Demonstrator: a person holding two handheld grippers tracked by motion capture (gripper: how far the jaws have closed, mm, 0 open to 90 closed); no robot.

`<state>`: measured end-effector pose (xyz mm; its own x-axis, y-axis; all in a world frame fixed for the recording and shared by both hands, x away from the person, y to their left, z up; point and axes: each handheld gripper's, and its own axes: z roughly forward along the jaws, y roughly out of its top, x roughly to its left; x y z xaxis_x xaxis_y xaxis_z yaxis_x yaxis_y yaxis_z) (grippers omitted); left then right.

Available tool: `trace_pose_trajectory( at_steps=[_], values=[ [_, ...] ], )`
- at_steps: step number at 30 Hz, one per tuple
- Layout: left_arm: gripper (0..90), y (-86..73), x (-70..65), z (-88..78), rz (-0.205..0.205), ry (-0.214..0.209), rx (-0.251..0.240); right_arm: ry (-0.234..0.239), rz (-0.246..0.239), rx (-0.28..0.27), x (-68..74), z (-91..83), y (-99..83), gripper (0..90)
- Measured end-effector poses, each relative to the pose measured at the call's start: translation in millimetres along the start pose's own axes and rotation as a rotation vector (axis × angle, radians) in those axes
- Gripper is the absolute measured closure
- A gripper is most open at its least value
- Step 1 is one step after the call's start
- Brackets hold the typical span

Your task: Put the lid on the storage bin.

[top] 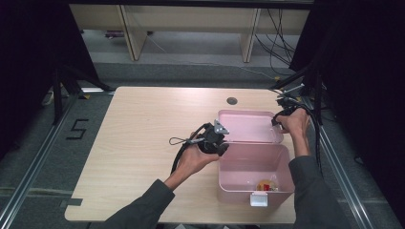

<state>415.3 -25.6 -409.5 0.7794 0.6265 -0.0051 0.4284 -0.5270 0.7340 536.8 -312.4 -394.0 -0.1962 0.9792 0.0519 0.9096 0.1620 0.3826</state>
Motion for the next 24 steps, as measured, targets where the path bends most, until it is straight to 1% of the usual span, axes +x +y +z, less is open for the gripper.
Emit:
trace_pose_trajectory(
  at_steps=[2, 5, 7, 8, 9, 10, 13, 14, 17, 18, 19, 20, 21, 22, 23, 24],
  values=[
    [77.4, -0.1, 0.2, 0.1, 0.001, -0.001, -0.001, -0.005, -0.005, 0.010, 0.9, 0.1, 1.4, 74.9],
    [77.4, -0.2, 0.0, 0.1, 0.001, 0.000, -0.003, 0.001, -0.008, 0.017, 1.5, -0.2, 1.2, 76.6],
    [77.4, -0.3, -0.1, 0.1, 0.006, 0.002, -0.004, -0.003, 0.008, 0.021, 1.7, 0.1, 1.6, 77.1],
    [77.4, -0.5, 0.2, 0.2, 0.005, -0.002, -0.006, -0.001, -0.003, 0.015, -0.2, 0.0, 1.5, 76.7],
    [77.4, -0.5, 0.2, 0.2, 0.005, -0.002, -0.006, -0.001, -0.003, 0.015, -0.2, 0.0, 1.5, 76.7],
    [77.4, -0.6, 0.1, 0.1, 0.008, -0.001, -0.005, -0.004, 0.009, 0.009, 0.7, -0.1, 1.4, 76.4],
    [77.4, -0.5, 0.1, 0.2, 0.007, 0.000, -0.005, -0.010, 0.007, 0.004, 0.1, -0.2, 1.9, 74.6],
    [77.4, -0.7, 0.1, 0.2, 0.007, -0.002, -0.007, -0.004, 0.031, 0.006, 1.4, -0.1, 1.6, 74.1],
    [77.3, -0.6, -0.1, 0.1, 0.010, 0.002, -0.005, -0.002, 0.026, 0.008, 0.4, -0.7, 1.3, 73.8],
    [77.3, -0.7, 0.0, 0.1, 0.009, 0.001, -0.006, 0.001, 0.041, 0.019, 0.2, -1.6, 2.0, 74.1],
    [77.3, -0.7, 0.0, 0.1, 0.009, 0.001, -0.006, 0.001, 0.041, 0.019, 0.2, -1.6, 2.0, 74.1],
    [77.3, -0.7, -0.4, -0.1, 0.010, 0.005, -0.005, -0.001, 0.052, 0.025, 0.3, -1.6, 2.0, 74.0],
    [77.3, -0.6, -0.4, -0.1, 0.011, 0.004, -0.005, 0.006, 0.044, 0.007, -0.6, -1.3, 0.9, 74.1],
    [77.3, -0.5, 0.1, 0.2, 0.010, 0.001, -0.005, 0.000, 0.054, 0.020, -0.2, -2.0, 1.9, 74.1],
    [77.3, -0.5, 0.1, 0.2, 0.010, 0.001, -0.005, 0.000, 0.054, 0.020, -0.2, -2.0, 1.9, 74.1],
    [77.3, -0.6, 0.0, 0.1, 0.009, 0.000, -0.006, -0.001, 0.038, 0.016, -2.1, -2.0, 2.2, 74.3]
  ],
)
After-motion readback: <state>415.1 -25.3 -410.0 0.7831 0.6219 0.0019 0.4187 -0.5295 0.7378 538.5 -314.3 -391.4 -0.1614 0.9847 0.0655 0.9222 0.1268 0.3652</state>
